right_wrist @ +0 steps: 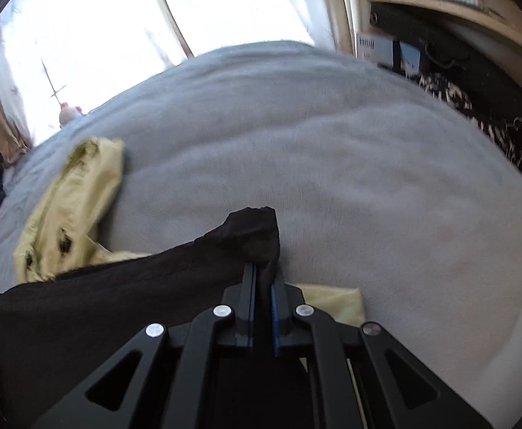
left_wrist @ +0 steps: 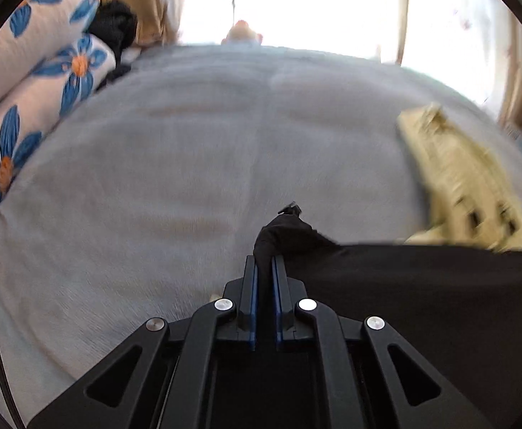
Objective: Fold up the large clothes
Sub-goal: 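Grasp the black hem with the left tool while the right tool grasps it too, then lift the hem with both tools and fold it toward the hood, release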
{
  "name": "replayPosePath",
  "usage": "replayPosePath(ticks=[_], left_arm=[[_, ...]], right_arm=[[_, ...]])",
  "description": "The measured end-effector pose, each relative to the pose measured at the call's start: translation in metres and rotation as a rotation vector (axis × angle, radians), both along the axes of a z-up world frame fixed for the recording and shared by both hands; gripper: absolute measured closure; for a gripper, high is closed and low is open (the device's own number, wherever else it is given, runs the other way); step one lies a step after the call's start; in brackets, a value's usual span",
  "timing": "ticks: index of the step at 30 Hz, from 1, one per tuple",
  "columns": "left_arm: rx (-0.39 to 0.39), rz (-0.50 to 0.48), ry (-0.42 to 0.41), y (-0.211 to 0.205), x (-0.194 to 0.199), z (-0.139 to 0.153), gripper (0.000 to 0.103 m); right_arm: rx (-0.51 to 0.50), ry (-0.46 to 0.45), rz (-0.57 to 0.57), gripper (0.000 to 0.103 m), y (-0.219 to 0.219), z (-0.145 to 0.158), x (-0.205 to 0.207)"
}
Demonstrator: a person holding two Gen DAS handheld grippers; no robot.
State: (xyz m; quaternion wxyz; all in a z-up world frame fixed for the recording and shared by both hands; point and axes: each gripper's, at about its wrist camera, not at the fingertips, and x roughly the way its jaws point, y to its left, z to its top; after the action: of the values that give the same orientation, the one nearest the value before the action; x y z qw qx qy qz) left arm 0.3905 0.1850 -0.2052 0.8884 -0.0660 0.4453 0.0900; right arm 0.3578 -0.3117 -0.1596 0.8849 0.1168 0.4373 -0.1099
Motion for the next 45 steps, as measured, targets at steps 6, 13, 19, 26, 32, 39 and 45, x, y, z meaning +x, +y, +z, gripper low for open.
replayPosePath(ticks=[6, 13, 19, 26, 32, 39, 45], left_arm=[[-0.036, 0.045, 0.027, 0.013, -0.002, -0.001, 0.082], [-0.085, 0.097, -0.068, 0.008, -0.048, 0.041, 0.079], [-0.185, -0.1, -0.036, -0.076, -0.092, 0.049, 0.078], [-0.076, -0.155, 0.017, -0.123, -0.102, 0.005, 0.078], [-0.019, -0.042, 0.011, -0.054, -0.105, -0.005, 0.078], [-0.089, 0.066, 0.062, 0.004, -0.116, -0.001, 0.078], [-0.172, 0.008, 0.05, -0.031, -0.162, 0.026, 0.065]], right_arm=[[0.006, -0.003, -0.026, 0.081, 0.002, 0.011, -0.013], [-0.046, -0.111, 0.075, 0.045, 0.063, 0.055, -0.059], [0.089, -0.061, 0.353, 0.045, 0.169, 0.04, -0.082], [-0.001, 0.003, 0.415, 0.047, 0.195, -0.002, -0.077], [-0.161, 0.011, 0.112, 0.046, 0.077, -0.004, -0.083], [0.007, 0.02, -0.106, 0.045, -0.006, 0.004, -0.121], [0.022, -0.082, 0.088, 0.045, 0.087, 0.038, -0.163]])
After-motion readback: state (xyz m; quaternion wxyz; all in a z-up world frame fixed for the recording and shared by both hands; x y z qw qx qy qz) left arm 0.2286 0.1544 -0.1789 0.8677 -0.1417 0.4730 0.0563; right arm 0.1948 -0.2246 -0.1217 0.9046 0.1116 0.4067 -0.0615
